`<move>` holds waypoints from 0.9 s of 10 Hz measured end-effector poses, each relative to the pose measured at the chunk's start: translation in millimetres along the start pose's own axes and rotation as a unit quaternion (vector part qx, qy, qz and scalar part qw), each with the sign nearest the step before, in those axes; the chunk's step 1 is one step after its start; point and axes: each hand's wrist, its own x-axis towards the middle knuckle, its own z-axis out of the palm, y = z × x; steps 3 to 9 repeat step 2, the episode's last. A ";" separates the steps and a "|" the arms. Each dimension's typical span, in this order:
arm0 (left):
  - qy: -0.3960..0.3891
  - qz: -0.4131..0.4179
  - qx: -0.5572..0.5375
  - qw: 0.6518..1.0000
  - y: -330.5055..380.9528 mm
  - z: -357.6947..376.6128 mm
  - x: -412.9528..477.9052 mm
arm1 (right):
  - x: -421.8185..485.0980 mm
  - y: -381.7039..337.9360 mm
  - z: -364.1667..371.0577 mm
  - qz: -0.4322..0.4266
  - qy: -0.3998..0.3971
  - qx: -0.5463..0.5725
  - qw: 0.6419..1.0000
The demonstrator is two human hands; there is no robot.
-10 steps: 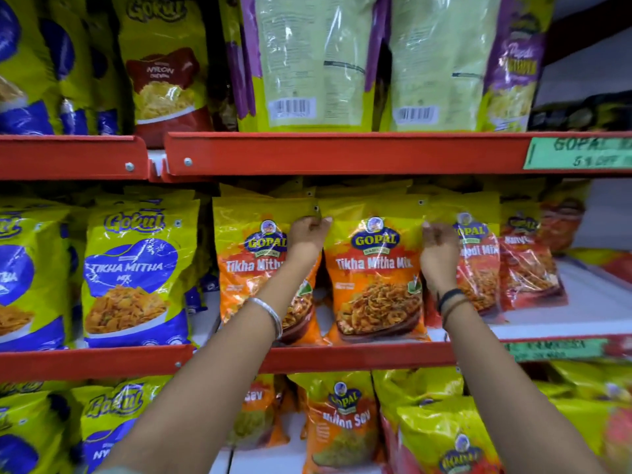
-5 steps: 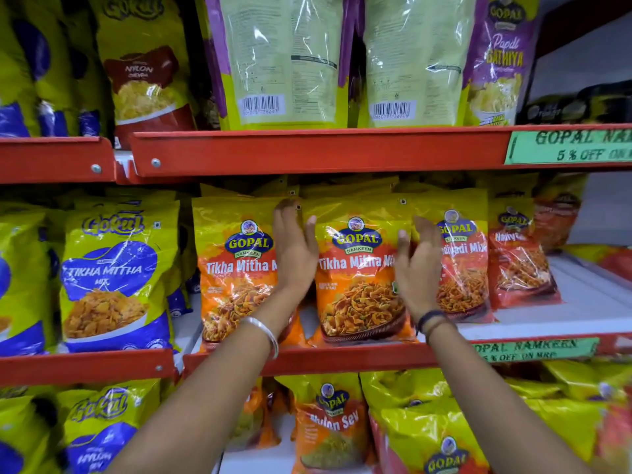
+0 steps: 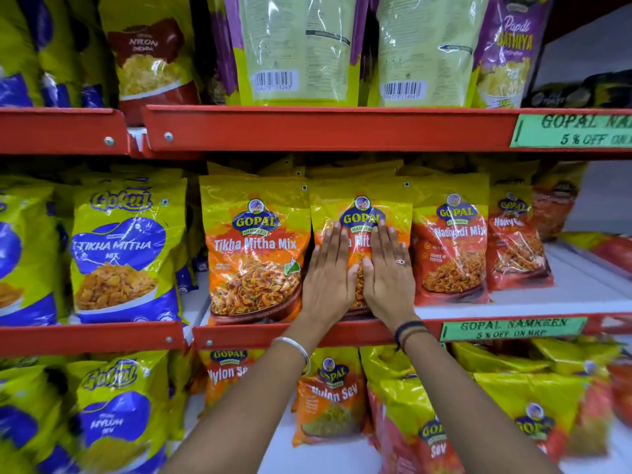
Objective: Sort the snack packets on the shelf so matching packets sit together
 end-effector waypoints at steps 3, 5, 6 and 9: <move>0.051 0.045 -0.035 0.997 -1.9 -47.8 -23.7 | -16.2 -34.4 -36.9 -0.005 0.058 0.056 0.997; 0.051 0.045 -0.035 0.997 -1.9 -47.8 -23.7 | -16.2 -34.4 -36.9 -0.005 0.058 0.056 0.997; 0.051 0.045 -0.035 0.997 -1.9 -47.8 -23.7 | -16.2 -34.4 -36.9 -0.005 0.058 0.056 0.997; 0.051 0.045 -0.035 0.997 -1.9 -47.8 -23.7 | -16.2 -34.4 -36.9 -0.005 0.058 0.056 0.997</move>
